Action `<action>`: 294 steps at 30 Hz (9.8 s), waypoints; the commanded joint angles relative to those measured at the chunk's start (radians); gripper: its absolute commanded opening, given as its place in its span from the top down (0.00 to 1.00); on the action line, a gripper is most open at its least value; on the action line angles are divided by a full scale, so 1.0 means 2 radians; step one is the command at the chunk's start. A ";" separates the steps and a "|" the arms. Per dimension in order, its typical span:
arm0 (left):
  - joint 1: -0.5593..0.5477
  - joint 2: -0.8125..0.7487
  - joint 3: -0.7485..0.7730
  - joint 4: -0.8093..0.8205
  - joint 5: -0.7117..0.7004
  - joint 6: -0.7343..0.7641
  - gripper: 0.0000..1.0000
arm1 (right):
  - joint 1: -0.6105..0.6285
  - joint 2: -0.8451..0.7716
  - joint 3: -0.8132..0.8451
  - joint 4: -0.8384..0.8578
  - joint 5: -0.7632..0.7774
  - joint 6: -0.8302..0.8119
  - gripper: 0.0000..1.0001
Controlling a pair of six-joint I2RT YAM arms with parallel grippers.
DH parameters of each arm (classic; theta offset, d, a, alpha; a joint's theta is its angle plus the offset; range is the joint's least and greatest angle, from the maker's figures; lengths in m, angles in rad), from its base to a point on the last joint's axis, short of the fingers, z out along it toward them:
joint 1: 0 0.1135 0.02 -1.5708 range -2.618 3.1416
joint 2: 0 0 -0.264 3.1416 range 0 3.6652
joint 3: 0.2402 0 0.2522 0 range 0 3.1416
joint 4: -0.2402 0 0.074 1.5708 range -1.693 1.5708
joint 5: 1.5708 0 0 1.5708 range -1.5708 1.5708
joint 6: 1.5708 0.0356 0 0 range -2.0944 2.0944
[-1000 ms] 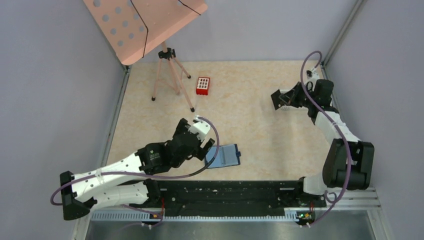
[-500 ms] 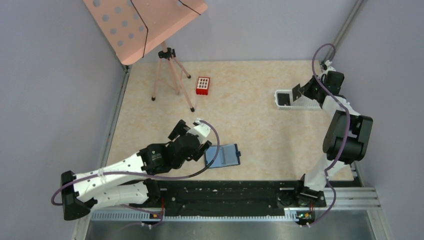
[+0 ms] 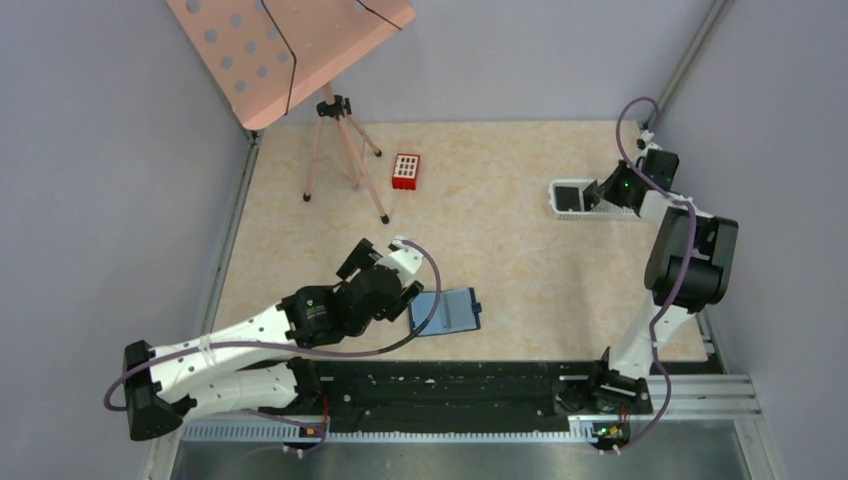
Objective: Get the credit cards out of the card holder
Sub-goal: Place the credit card in the storage box, then remove the credit card from the card holder.
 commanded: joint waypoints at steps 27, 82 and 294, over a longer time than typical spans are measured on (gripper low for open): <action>0.008 -0.006 0.000 0.014 0.005 0.005 0.02 | 0.031 0.009 0.058 -0.042 0.001 -0.038 1.00; 0.020 -0.005 0.002 0.010 0.026 0.002 0.03 | 0.008 0.037 0.011 0.062 -0.155 0.009 1.00; 0.240 0.176 -0.199 0.372 0.549 -0.378 0.51 | 0.595 -0.274 -0.294 0.054 0.080 0.219 0.63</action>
